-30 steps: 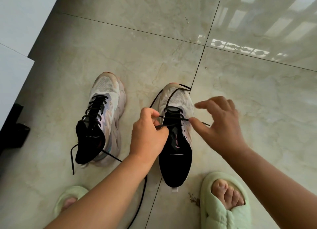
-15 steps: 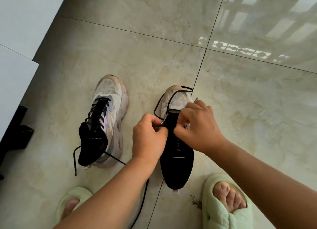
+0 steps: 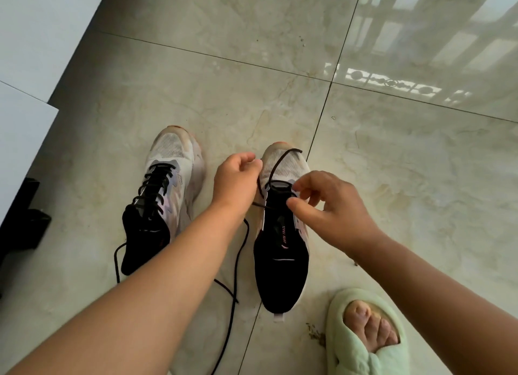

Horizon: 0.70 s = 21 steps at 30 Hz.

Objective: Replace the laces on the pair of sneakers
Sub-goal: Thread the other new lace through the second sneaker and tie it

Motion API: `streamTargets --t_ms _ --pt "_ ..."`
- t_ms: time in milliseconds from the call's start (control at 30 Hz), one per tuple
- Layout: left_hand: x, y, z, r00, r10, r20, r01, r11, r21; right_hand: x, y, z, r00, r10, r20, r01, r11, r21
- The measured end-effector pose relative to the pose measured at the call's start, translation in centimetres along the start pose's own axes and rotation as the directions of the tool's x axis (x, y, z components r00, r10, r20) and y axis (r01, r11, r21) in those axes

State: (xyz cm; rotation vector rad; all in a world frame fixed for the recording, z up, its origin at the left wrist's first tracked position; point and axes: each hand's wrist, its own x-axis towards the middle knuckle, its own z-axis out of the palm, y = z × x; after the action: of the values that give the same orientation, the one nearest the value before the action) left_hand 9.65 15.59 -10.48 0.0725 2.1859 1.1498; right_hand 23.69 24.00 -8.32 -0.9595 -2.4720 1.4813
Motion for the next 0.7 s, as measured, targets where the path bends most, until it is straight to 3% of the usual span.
streamTargets --t_ms 133,233,433,700 --pt "2.8 0.5 1.0 0.993 -0.11 -0.032 0.109 0.993 -0.04 1.0 -0.7 0.8 0.998 -0.026 0.052 0.033 0.989 -0.146" --pt "4.2 0.6 1.3 0.991 -0.135 0.0 0.135 0.99 0.041 1.2 -0.9 1.0 0.994 -0.069 0.085 0.086 0.97 -0.229" --pt "2.8 1.4 0.6 0.965 0.248 0.087 -0.26 0.951 0.17 0.5 -1.1 1.0 0.977 -0.151 0.153 0.185 0.954 -0.237" --pt "-2.6 0.2 -2.7 0.825 0.545 0.147 -0.56 0.756 0.339 -0.8 0.0 1.0 0.993 0.032 -0.115 -0.039 0.997 -0.061"
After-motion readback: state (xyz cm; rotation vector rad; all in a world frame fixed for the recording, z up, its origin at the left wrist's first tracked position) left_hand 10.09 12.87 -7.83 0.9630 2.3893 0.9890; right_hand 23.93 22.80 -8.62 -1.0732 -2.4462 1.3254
